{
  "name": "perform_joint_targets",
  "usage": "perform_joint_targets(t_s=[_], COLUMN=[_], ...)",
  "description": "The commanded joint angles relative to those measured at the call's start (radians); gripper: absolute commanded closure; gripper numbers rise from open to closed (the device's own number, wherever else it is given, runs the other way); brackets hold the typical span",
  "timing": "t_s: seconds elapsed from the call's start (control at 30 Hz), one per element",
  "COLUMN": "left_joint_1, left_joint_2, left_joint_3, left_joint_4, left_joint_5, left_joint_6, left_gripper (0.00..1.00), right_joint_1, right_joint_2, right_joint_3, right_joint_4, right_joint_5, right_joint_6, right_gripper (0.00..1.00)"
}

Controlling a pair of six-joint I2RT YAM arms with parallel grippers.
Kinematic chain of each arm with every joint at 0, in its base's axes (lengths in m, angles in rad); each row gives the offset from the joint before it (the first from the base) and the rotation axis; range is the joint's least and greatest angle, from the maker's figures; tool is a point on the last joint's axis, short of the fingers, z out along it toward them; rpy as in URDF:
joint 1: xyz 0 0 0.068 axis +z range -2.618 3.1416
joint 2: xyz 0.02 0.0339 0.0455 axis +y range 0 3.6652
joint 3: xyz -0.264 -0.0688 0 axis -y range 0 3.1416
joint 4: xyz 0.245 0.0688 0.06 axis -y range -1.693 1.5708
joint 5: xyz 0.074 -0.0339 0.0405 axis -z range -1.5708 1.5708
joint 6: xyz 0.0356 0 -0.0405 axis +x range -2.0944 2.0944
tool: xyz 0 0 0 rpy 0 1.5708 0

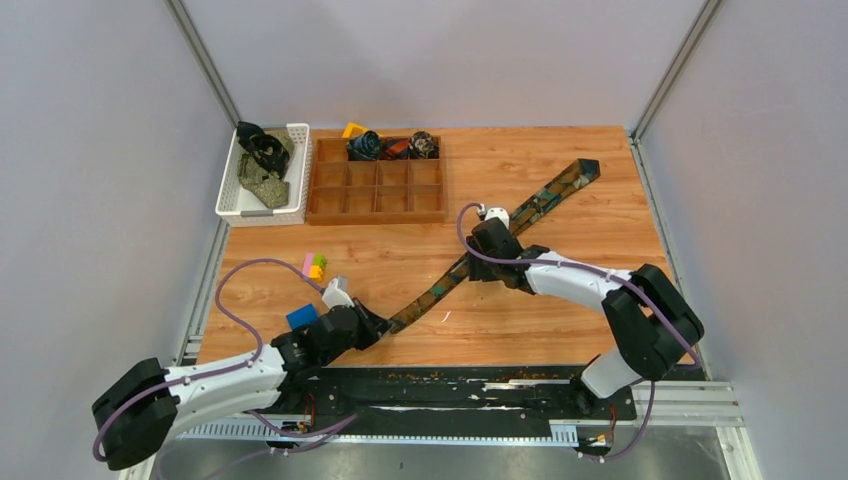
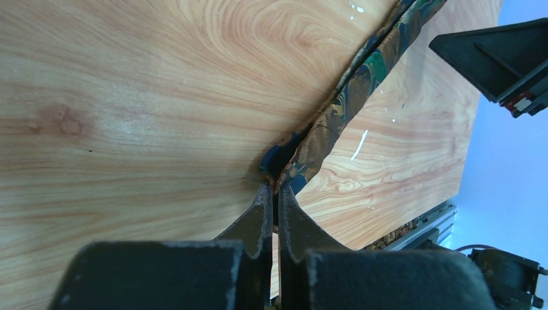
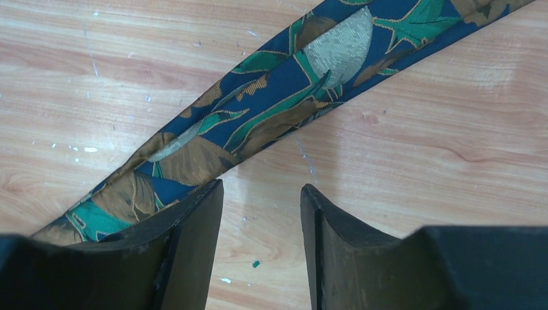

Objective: Roll the ties
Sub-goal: Roll the tie at the center of the board.

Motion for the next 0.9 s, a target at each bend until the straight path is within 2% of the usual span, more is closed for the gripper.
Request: perform_joint_targets(t_s=[0.0,0.1,0.2,0.3,0.37,0.47,0.6,0.87], left_joint_1=[0.003,0.004,0.004,0.004,0.004,0.004,0.004,0.004], left_joint_2=[-0.054,-0.091,-0.139,-0.202,-0.247,-0.314,-0.395,-0.469], left_joint_3=[-0.012,-0.015,-0.013,-0.013,-0.014,-0.016,-0.025,-0.038], left_joint_4=[-0.033,-0.07,-0.116,-0.19,-0.238,-0.302,-0.359,-0.423], left_joint_5=[-0.061,-0.069,-0.073,-0.084,-0.092,-0.103,-0.111,-0.107], left_joint_6=[0.044,0.058,0.072,0.082,0.085,0.087,0.083,0.076], left_gripper=[1.0,1.0,1.0,1.0,1.0,1.0,1.0,1.0], right_joint_1=[0.006,0.028,0.05,0.159,0.23,0.304,0.375,0.429], right_joint_2=[-0.115,-0.192,-0.231,-0.246,-0.24,-0.19,-0.089,0.077], right_joint_3=[-0.04,-0.093,-0.08,-0.056,-0.05,-0.05,0.001,0.106], right_joint_4=[0.095,0.18,0.165,0.158,0.177,0.259,0.309,0.345], right_joint_5=[-0.024,-0.055,-0.141,-0.158,-0.167,-0.208,-0.267,-0.308], right_joint_6=[-0.047,-0.081,-0.055,-0.047,-0.027,0.013,0.031,0.043], right_gripper=[0.52,0.52,0.54,0.55,0.59,0.69,0.77,0.93])
